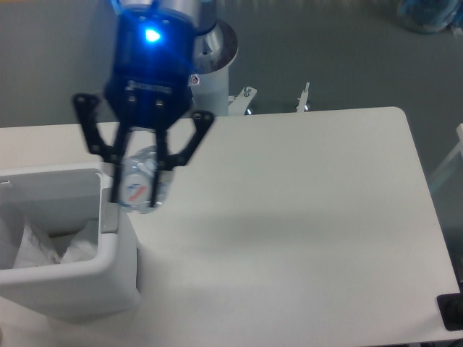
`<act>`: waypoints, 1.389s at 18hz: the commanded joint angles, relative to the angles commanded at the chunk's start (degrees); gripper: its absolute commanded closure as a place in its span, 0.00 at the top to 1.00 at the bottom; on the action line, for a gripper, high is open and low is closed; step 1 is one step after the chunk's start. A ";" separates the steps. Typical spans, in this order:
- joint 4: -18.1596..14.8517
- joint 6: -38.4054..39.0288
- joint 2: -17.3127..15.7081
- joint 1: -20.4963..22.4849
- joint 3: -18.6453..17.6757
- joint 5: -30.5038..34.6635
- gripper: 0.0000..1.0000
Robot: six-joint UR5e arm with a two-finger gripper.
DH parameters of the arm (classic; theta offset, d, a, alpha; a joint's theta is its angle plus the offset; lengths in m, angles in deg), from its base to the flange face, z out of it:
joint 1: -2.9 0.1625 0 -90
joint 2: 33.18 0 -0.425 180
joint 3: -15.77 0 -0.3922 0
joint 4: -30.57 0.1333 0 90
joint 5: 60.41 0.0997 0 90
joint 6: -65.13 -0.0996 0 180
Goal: Place the trash in the trash can
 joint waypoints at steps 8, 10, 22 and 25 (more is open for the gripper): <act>0.09 -0.26 2.81 -3.69 -0.26 0.00 0.30; 0.26 -0.26 3.08 -4.49 -0.09 0.00 0.30; 0.26 0.09 4.92 -7.65 -0.26 0.00 0.30; 0.35 0.09 6.06 -7.83 0.00 0.00 0.30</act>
